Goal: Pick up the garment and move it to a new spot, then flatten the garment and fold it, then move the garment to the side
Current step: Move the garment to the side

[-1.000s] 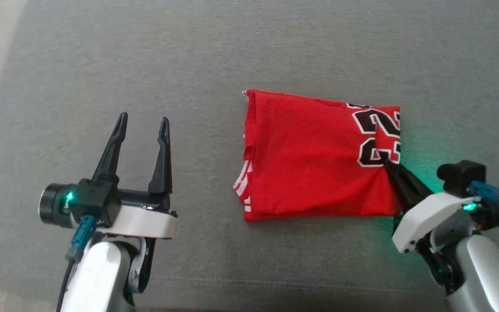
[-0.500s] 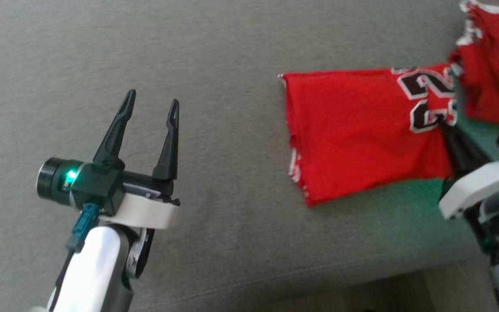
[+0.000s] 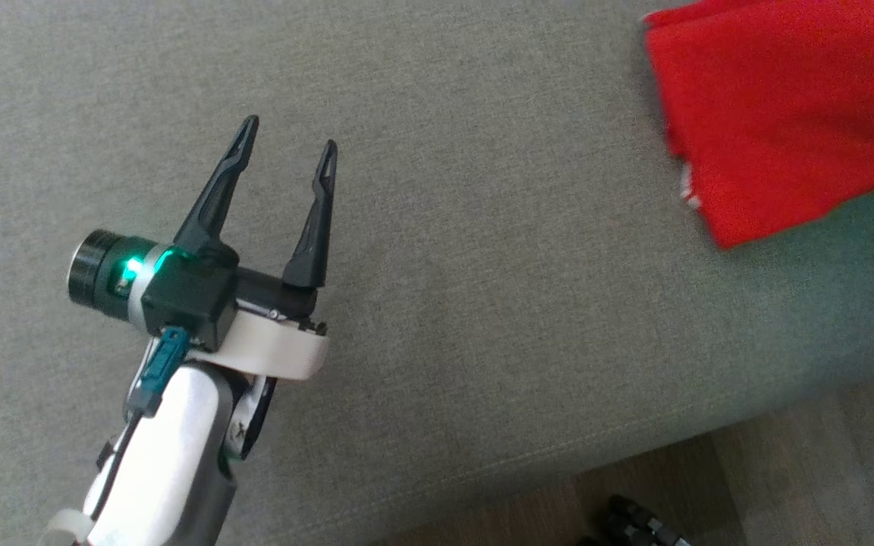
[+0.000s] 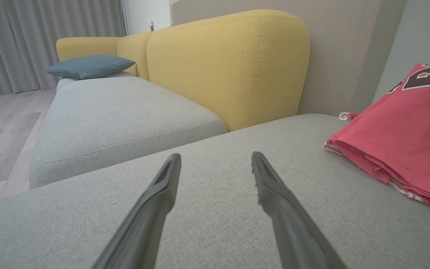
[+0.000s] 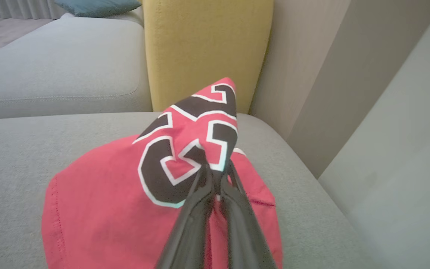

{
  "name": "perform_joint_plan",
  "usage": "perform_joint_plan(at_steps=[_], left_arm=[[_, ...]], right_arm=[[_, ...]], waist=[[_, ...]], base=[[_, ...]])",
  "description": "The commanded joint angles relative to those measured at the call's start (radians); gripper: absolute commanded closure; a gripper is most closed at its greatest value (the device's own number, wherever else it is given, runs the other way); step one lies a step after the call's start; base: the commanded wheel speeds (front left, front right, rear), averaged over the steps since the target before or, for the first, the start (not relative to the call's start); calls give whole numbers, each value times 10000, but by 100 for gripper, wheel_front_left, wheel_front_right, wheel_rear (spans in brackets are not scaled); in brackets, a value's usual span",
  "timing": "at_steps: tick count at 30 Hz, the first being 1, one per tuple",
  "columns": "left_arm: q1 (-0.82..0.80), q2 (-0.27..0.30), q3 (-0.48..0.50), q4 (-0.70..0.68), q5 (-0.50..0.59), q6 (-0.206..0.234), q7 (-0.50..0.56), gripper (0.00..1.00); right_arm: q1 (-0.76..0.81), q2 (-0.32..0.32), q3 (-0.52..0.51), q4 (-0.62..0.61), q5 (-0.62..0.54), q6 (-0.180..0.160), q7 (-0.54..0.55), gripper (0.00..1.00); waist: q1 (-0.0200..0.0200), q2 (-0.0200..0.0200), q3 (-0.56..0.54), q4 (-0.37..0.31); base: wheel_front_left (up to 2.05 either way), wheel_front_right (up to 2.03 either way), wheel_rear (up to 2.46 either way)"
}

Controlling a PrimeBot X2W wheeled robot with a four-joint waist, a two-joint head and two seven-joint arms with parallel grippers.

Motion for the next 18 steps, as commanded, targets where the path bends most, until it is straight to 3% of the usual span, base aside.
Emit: perform_joint_plan(at_steps=[1,10,18], left_arm=[[-399,194,213,-414,110,-65,51,0],[-860,194,-13,-468,232,-156,48,0],[-1394,175,-191,-521,341,-256,-43,0]], right_arm=[[-287,-406,-290,-254,104,65,-71,100],[-725,-809,-1630,31,85,65,205,100],[-1223,-780,-1914,859,100,65,450,100]], waist=[[-1,0,129,-57],[-1,0,763,-9],[-1,0,1325,30]], base=[[0,0,0],[0,0,0],[0,0,0]])
